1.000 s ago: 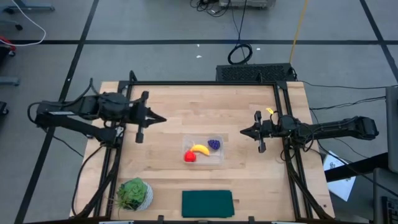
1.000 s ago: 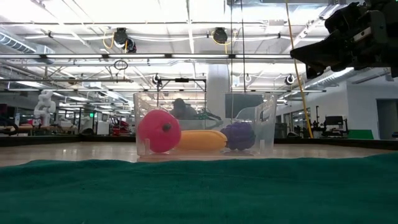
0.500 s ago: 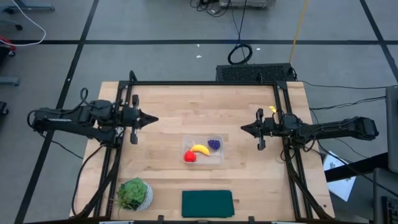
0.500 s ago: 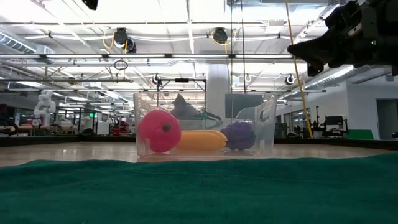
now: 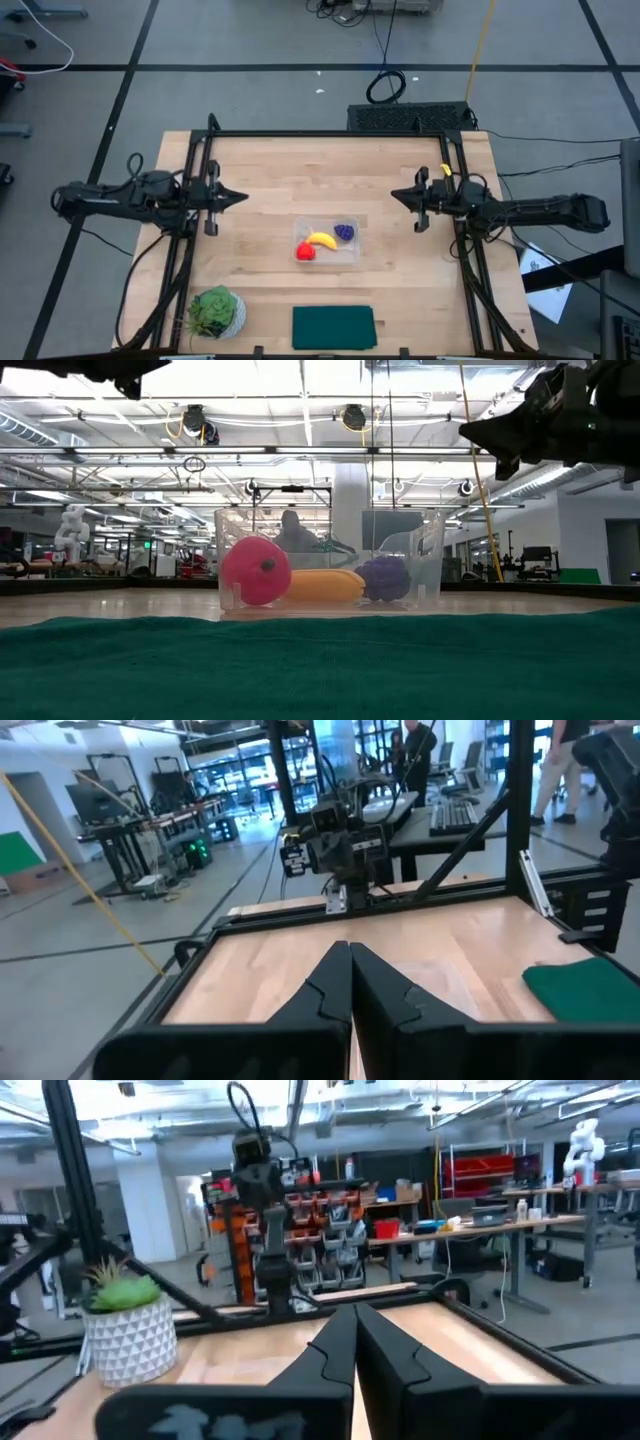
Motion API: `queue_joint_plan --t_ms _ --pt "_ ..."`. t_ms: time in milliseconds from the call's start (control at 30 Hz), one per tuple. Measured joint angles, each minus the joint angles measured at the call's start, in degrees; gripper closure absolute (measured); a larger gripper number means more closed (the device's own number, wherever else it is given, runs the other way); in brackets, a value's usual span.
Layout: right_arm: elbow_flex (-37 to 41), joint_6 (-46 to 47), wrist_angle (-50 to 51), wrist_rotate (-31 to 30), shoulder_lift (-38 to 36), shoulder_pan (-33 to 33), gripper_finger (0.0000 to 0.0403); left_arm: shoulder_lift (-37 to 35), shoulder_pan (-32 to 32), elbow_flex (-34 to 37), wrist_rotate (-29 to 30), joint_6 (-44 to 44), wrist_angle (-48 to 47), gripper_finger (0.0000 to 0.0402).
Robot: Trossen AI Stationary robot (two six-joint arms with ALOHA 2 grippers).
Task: Pick and placing Produce into tupperware
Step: Return to Home Position
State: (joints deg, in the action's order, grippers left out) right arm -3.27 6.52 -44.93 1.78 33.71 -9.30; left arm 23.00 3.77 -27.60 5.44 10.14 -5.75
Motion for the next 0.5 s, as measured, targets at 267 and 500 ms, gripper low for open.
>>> queue_joint_plan --t_ms 267,500 --pt "0.18 0.14 0.15 2.79 0.02 -0.48 0.0403 -8.15 0.00 5.46 0.06 -0.35 -0.02 0.0401" --pt "0.26 -0.09 0.17 2.95 0.02 -0.48 0.0403 -12.27 0.00 10.28 0.06 1.02 -0.23 0.0401"
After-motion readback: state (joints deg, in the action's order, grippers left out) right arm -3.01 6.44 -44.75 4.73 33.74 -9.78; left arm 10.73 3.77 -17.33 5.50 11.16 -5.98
